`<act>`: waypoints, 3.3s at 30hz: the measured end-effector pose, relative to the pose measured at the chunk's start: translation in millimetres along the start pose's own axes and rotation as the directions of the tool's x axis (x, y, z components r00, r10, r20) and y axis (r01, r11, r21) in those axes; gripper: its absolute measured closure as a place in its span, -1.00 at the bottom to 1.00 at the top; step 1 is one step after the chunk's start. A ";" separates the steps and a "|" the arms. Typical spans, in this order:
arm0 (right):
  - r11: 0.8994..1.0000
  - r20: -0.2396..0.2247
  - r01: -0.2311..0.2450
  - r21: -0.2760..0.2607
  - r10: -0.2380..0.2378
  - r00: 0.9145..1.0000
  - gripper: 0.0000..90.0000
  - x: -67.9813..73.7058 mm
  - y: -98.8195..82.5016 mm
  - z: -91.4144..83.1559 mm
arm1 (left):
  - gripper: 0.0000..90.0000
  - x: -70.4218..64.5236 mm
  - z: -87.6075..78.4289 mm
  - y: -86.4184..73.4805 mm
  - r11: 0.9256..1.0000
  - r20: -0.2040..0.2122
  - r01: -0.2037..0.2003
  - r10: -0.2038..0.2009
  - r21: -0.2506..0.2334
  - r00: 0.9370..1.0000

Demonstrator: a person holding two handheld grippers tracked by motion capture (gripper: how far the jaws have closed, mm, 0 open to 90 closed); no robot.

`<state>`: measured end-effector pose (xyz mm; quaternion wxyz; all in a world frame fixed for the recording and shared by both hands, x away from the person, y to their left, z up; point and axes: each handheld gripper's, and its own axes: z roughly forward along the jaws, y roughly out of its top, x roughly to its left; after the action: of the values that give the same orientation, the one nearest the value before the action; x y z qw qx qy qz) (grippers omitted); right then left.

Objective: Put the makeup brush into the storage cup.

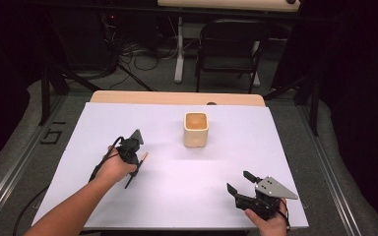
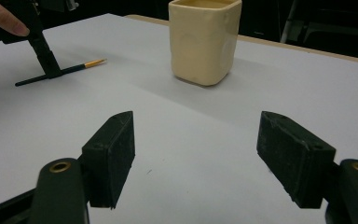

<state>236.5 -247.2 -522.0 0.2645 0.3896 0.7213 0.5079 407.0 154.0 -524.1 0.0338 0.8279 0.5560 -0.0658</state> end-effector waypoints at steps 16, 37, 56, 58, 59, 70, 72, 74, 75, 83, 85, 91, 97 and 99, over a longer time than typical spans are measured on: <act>1.000 -0.003 -0.006 0.005 0.006 1.000 -0.39 0.1 -0.7 1.4 | 0.88 -3.8 -30.7 -14.7 0.978 0.047 -0.122 0.131 -0.170 0.990; 1.000 -0.014 0.002 0.020 -0.002 1.000 -0.37 2.4 -1.1 5.6 | 0.88 -20.4 -49.8 -41.8 0.892 0.098 -0.230 0.288 -0.390 0.952; 0.997 -0.022 -0.006 0.071 0.007 1.000 -0.37 3.0 -3.4 16.7 | 0.88 -47.8 -37.3 -49.0 0.836 0.208 -0.215 0.359 -0.505 0.910; 0.997 -0.023 -0.007 0.080 0.009 1.000 -0.37 3.1 -2.6 17.1 | 0.88 -50.7 -35.4 -48.7 0.829 0.221 -0.200 0.358 -0.522 0.907; 0.996 -0.025 -0.003 0.090 0.006 1.000 -0.37 3.6 -2.5 18.7 | 0.88 -52.9 -33.5 -48.3 0.822 0.225 -0.198 0.364 -0.535 0.904; 0.993 -0.042 0.022 0.118 -0.017 0.999 -0.28 8.5 4.7 24.9 | 0.88 -65.0 -29.6 -47.5 0.785 0.272 -0.181 0.406 -0.592 0.872; 0.992 -0.043 0.019 0.125 -0.014 0.999 -0.25 8.6 6.2 25.9 | 0.88 -67.0 -28.8 -48.8 0.777 0.280 -0.175 0.412 -0.604 0.867; 0.990 -0.061 0.000 0.138 0.009 0.998 -0.22 8.6 7.1 27.1 | 0.88 -67.7 -26.9 -49.9 0.769 0.293 -0.167 0.421 -0.617 0.858; 0.989 -0.073 -0.008 0.149 0.020 0.997 -0.22 7.9 7.5 29.0 | 0.88 -68.5 -25.6 -50.7 0.763 0.293 -0.163 0.424 -0.626 0.857; 0.984 -0.098 0.016 0.180 0.002 0.995 -0.18 9.8 11.9 34.3 | 0.88 -64.6 -19.7 -56.1 0.733 0.300 -0.134 0.429 -0.667 0.852; 0.982 -0.108 0.007 0.187 0.013 0.994 -0.12 11.9 14.0 38.7 | 0.88 -62.7 -19.5 -57.8 0.723 0.304 -0.121 0.428 -0.681 0.851; 0.984 -0.131 -0.040 0.173 0.063 0.989 -0.04 13.2 16.7 46.4 | 0.88 -58.1 -18.8 -63.0 0.705 0.317 -0.092 0.427 -0.703 0.847; 0.986 -0.141 -0.079 0.147 0.100 0.985 0.00 13.1 24.8 55.3 | 0.88 -54.6 -15.2 -65.5 0.691 0.328 -0.068 0.425 -0.720 0.843; 0.987 -0.148 -0.093 0.129 0.112 0.983 0.00 13.3 28.1 59.0 | 0.88 -53.8 -14.3 -65.8 0.687 0.331 -0.060 0.423 -0.724 0.844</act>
<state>283.3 -200.0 -515.7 0.1573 0.4010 0.7481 0.5048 327.0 131.5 -500.9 0.4819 0.7803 0.3956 -0.0493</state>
